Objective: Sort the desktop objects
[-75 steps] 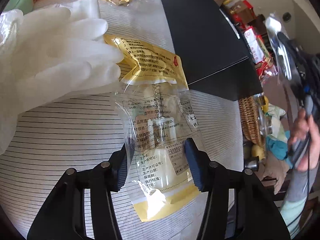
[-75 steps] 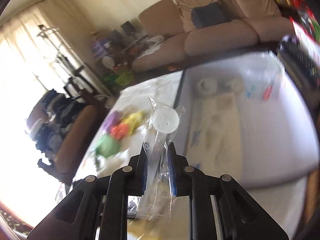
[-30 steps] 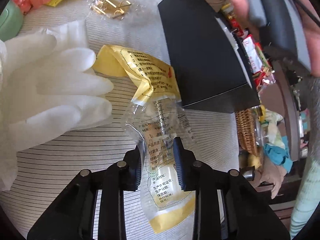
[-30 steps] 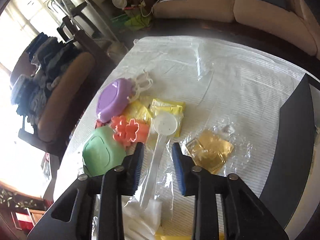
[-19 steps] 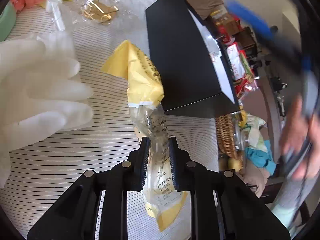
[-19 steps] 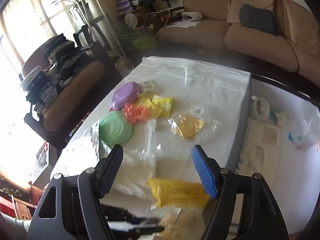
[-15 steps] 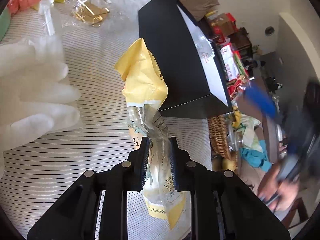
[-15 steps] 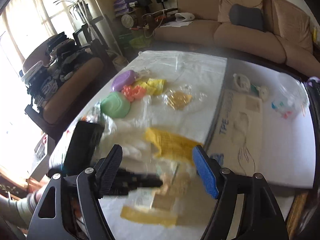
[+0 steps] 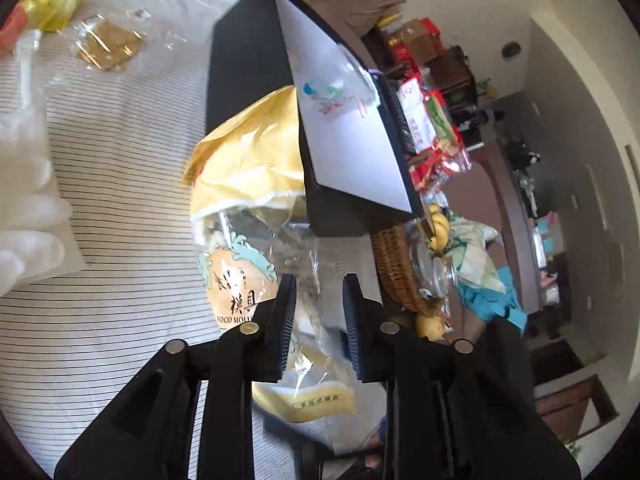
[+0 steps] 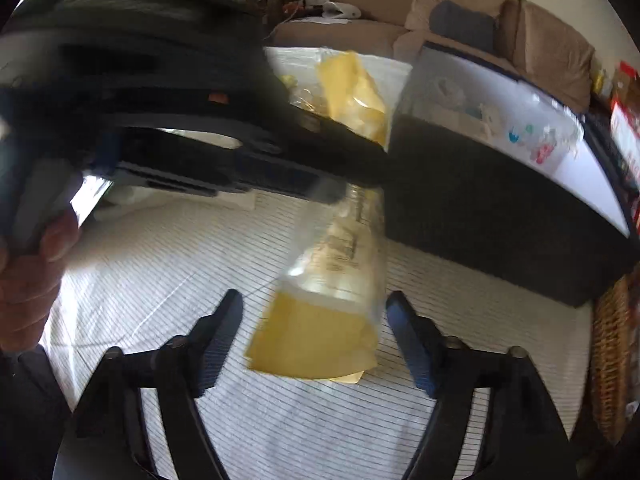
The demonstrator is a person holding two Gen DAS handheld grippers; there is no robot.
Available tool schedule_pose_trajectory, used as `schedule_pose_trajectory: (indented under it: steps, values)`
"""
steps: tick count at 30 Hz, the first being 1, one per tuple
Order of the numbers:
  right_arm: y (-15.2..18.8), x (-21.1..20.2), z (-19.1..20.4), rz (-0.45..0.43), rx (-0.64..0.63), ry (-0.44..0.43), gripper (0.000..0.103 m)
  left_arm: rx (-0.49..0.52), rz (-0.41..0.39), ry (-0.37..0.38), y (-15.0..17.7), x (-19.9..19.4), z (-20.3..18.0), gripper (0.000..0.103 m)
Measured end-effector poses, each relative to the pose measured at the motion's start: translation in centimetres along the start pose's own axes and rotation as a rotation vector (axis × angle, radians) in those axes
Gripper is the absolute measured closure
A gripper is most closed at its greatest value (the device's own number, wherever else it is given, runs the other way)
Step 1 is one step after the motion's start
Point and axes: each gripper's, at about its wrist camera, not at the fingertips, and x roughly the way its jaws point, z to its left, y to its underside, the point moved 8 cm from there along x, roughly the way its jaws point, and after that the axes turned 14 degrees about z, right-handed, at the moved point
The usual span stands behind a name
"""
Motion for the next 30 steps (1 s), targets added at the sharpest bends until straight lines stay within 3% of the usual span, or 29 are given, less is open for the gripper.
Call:
schedule_pose_trajectory:
  steps: [1, 3, 5, 7, 10, 14, 16, 18, 19, 20, 22, 25, 28, 30]
  values:
    - [0.0, 0.5, -1.0, 0.004, 0.058, -0.064, 0.049, -0.019, -0.023, -0.018, -0.1, -0.9, 0.6, 0.075]
    - [0.4, 0.8, -3.4, -0.016, 0.22, -0.257, 0.054, -0.07, -0.08, -0.042, -0.4, -2.7, 2.1, 0.045]
    - [1.1, 0.9, -5.7, -0.051, 0.379, -0.465, 0.057, -0.128, -0.112, -0.059, -0.6, -3.9, 4.0, 0.032]
    - [2.0, 0.7, -7.1, -0.086, 0.495, -0.63, 0.058, -0.151, -0.082, -0.072, -0.6, -3.5, 5.4, 0.032]
    - [3.4, 0.3, -8.2, -0.094, 0.601, -0.797, 0.061, -0.139, -0.038, -0.128, -0.1, -2.4, 6.3, 0.032]
    - [5.1, -2.7, -10.6, -0.123, 0.677, -0.912, 0.062, 0.018, -0.009, -0.279, -0.1, -1.4, 4.3, 0.029]
    - [6.2, -4.2, -13.0, -0.143, 0.716, -0.886, 0.06, 0.132, -0.007, -0.367, -0.1, -0.8, 2.5, 0.026]
    - [7.1, -5.1, -16.5, -0.152, 0.748, -0.702, 0.054, 0.186, 0.024, -0.366, 0.4, 0.5, 1.4, 0.026]
    - [7.6, -5.8, -17.9, -0.157, 0.751, -0.613, 0.043, 0.191, 0.042, -0.347, 0.6, 1.6, 0.9, 0.026]
    - [8.0, -6.6, -19.1, -0.177, 0.749, -0.523, 0.039, 0.189, 0.057, -0.331, 0.6, 2.5, 0.8, 0.026]
    - [8.8, -8.1, -19.6, -0.206, 0.721, -0.419, 0.033, 0.187, 0.085, -0.327, 0.7, 4.5, 0.6, 0.026]
    - [9.3, -8.4, -18.2, -0.18, 0.654, -0.353, 0.022, 0.205, 0.115, -0.385, 1.0, 6.9, 0.6, 0.026]
    - [9.5, -6.6, -15.9, -0.068, 0.601, -0.297, 0.021, 0.195, 0.16, -0.391, 1.6, 9.1, 1.3, 0.026]
    - [10.0, -5.1, -14.8, -0.015, 0.598, -0.309, 0.021, 0.205, 0.155, -0.405, 1.9, 9.8, 1.2, 0.023]
